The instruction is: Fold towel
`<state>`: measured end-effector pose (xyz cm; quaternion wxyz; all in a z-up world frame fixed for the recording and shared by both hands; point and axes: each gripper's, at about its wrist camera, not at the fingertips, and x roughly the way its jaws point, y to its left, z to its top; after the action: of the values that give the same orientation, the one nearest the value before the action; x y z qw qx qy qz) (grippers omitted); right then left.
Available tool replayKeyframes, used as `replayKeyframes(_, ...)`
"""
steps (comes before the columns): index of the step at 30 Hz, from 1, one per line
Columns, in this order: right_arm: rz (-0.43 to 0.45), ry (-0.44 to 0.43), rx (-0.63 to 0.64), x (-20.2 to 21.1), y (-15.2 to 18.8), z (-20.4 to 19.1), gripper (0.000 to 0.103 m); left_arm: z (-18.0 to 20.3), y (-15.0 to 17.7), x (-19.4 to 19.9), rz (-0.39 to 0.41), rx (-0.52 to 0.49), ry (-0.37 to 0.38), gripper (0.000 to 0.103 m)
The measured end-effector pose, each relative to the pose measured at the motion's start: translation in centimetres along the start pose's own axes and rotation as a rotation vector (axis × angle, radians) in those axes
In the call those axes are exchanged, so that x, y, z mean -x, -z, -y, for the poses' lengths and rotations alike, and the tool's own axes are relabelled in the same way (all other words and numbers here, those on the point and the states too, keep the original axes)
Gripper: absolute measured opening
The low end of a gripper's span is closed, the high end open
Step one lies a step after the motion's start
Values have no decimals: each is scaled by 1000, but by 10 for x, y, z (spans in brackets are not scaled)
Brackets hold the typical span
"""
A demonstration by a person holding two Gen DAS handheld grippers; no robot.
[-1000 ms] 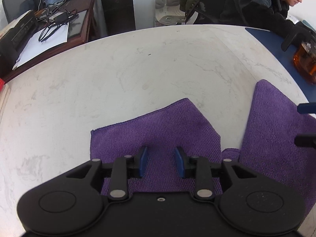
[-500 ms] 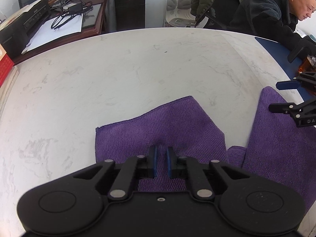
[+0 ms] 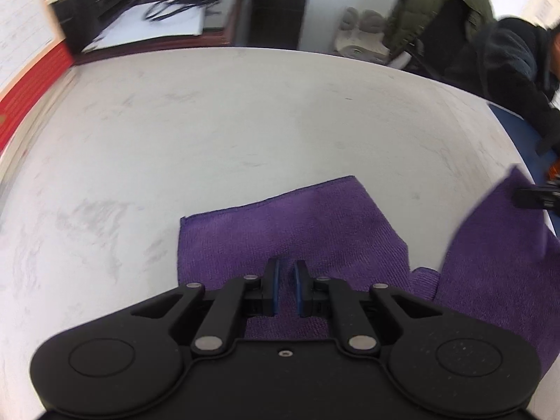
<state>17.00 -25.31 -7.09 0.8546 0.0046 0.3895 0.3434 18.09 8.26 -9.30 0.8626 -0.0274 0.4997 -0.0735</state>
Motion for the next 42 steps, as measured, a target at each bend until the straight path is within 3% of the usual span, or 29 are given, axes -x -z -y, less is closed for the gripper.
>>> replayKeyframes(3,106,-184,-42,34,-10,-4,3,-20,5,9,7,60,-77,7)
replayKeyframes(6,206,-370,-31,80,-12,-15,3,-43,14,22,18,127,-104,7)
replayKeyframes(10,163,-418,43,133,2,-35,3,-67,28,40,21,178,-142,7)
replayKeyframes(18,-164,-243,155,169,82,-66,3,-70,57,76,48,181,-117,8)
replayKeyframes(25,-341,-12,200,151,138,-69,5,-40,69,89,54,105,-50,8)
replayKeyframes(28,-300,41,164,150,134,-68,15,-28,75,90,44,72,-29,8)
replayKeyframes(33,-210,121,95,150,121,-66,52,-13,81,89,36,21,-4,8)
replayKeyframes(38,-119,199,25,151,109,-64,63,12,71,85,47,-55,75,9)
replayKeyframes(42,-46,262,-31,151,99,-62,64,42,50,68,41,-156,100,14)
